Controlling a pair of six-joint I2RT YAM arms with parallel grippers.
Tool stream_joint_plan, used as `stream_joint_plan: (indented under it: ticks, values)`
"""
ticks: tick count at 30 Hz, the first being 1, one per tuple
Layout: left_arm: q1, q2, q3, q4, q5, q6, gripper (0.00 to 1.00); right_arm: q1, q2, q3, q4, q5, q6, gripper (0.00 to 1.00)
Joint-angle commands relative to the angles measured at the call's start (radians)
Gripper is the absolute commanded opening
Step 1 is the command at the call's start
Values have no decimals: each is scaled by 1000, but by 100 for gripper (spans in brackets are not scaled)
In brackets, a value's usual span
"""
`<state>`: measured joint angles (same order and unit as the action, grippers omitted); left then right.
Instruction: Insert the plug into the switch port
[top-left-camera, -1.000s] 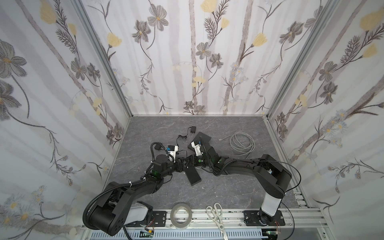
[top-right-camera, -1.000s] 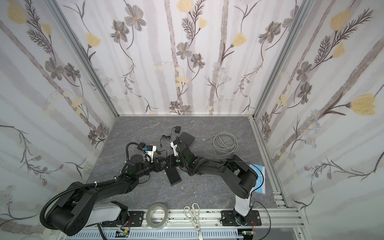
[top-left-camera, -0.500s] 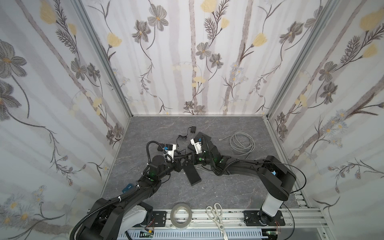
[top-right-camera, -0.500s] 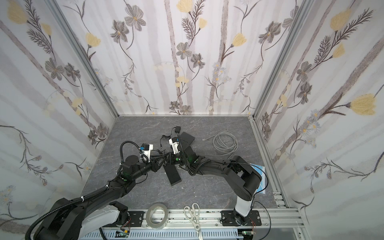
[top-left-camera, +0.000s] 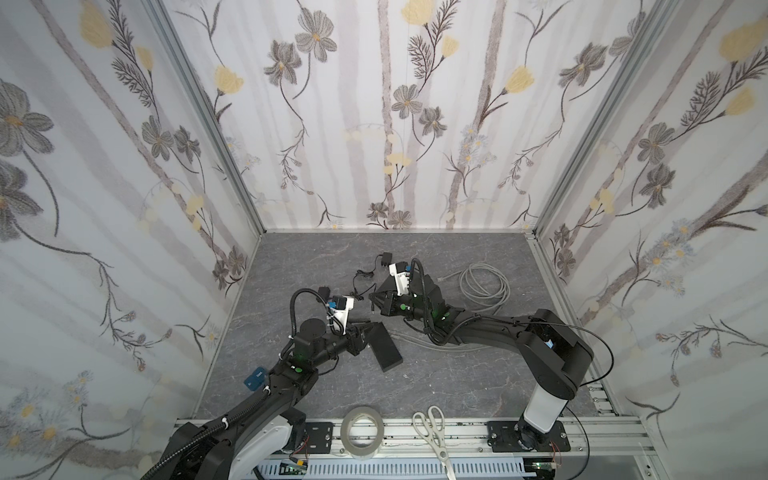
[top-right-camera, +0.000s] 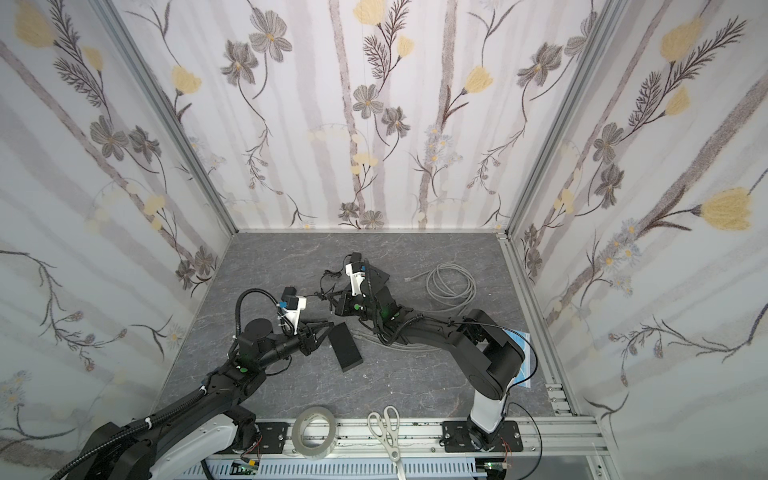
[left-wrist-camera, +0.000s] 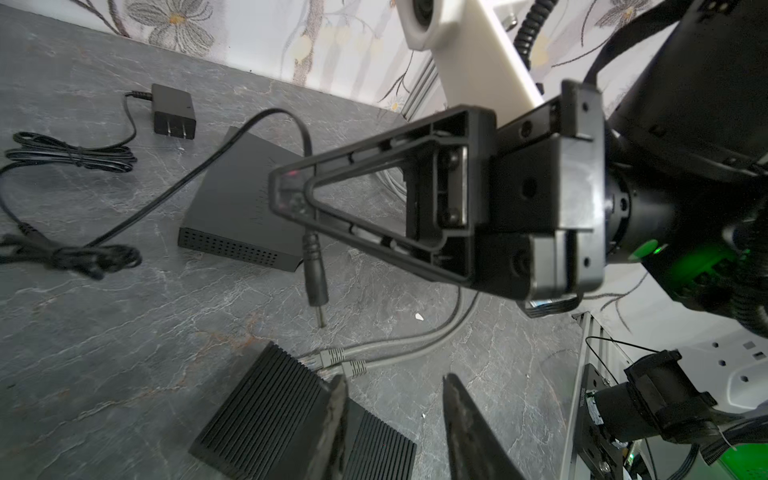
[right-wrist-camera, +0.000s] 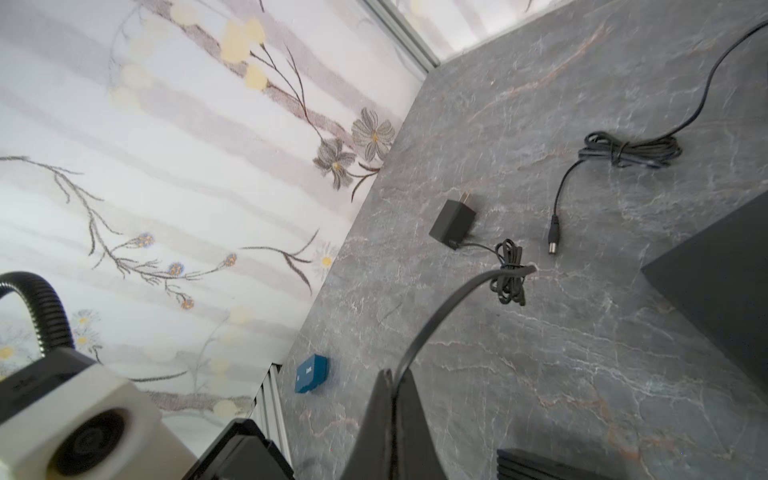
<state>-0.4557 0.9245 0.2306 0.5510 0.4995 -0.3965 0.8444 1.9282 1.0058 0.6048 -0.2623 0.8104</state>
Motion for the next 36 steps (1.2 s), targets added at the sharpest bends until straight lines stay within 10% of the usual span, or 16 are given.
stream_joint_plan:
  ticks: [1,14,36]
  values:
    - [-1,-16,-7,-8,30,-9,53,-4,9,23,71,13,10,4]
    - [-2,62,24,-20,-50,22,45,16,21,-73,240,-48,72,4]
    - [-2,90,52,-44,-63,42,0,45,25,-126,296,-46,96,3]
